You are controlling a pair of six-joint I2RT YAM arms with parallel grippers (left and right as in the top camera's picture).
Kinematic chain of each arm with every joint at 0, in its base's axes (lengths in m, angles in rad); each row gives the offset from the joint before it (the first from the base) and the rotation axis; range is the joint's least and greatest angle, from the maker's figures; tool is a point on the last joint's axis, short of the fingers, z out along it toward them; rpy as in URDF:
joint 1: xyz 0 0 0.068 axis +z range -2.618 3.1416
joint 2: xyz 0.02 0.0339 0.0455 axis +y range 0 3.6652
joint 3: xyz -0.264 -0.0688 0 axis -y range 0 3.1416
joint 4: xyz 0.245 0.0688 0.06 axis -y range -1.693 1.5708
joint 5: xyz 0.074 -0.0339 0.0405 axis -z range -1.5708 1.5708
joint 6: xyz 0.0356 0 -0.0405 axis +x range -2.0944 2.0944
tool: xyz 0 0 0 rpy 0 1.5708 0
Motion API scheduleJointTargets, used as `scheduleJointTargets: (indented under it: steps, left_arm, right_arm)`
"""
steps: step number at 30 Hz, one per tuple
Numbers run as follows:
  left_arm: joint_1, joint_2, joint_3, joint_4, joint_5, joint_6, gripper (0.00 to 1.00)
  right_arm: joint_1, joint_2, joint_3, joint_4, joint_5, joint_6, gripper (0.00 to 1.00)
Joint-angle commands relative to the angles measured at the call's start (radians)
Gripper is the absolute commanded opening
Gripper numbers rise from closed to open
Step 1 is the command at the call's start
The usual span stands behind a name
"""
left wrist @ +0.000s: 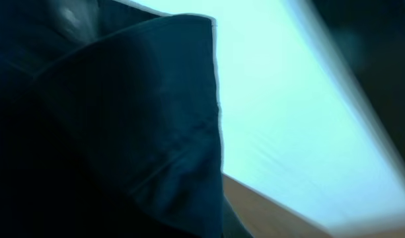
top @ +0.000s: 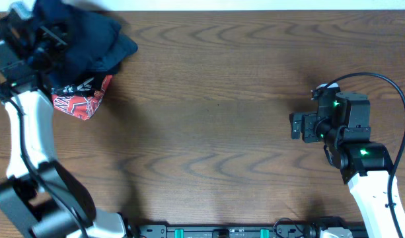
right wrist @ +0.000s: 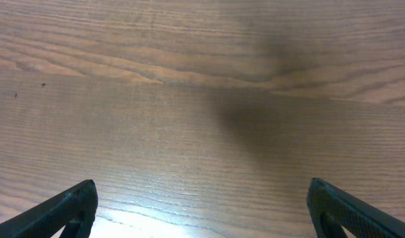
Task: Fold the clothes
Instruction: 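Reach the left gripper to the clothes pile and grasp the navy shorts, then pull the navy shorts off the pile toward the table center with left gripper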
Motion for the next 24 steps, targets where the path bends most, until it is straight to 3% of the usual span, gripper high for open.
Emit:
scheduleJointTargets:
  steps: [1,7,10,11,13,16,17,18,24]
  left_arm:
    - [-0.103,-0.071,0.020,-0.105,0.237,0.024,0.06]
    - [-0.328,-0.089,0.020,-0.560,0.254,0.298,0.06]
    - [-0.414,-0.089,0.020,-0.711,0.241,0.428,0.08]
    - [-0.432,-0.089,0.020,-0.734,0.222,0.433,0.09]
    - [-0.457,-0.090,0.020,-0.745,0.201,0.432,0.27]
    - [-0.467,-0.104,0.021,-0.746,0.202,0.432,0.33]
    - [-0.467,-0.111,0.021,-0.748,0.201,0.432,0.44]
    - [-0.467,-0.118,0.021,-0.749,0.201,0.432,0.47]
    - [-0.457,-0.175,0.021,-0.749,0.188,0.432,0.51]
  right_arm:
    - [-0.003,-0.003,0.026,0.002,0.010,0.006,0.99]
    - [-0.003,-0.003,0.026,0.001,0.027,0.006,0.99]
    - [-0.003,-0.003,0.026,0.002,0.050,0.006,0.99]
    - [-0.003,-0.003,0.026,0.003,0.055,0.006,0.99]
    - [-0.003,-0.002,0.026,0.006,0.055,0.006,0.99]
    - [-0.003,-0.002,0.026,0.011,0.055,0.006,0.99]
    - [-0.003,-0.002,0.026,0.011,0.055,0.006,0.99]
    - [-0.003,-0.002,0.026,0.011,0.055,0.006,0.99]
    - [-0.003,0.005,0.026,0.021,-0.007,0.005,0.99]
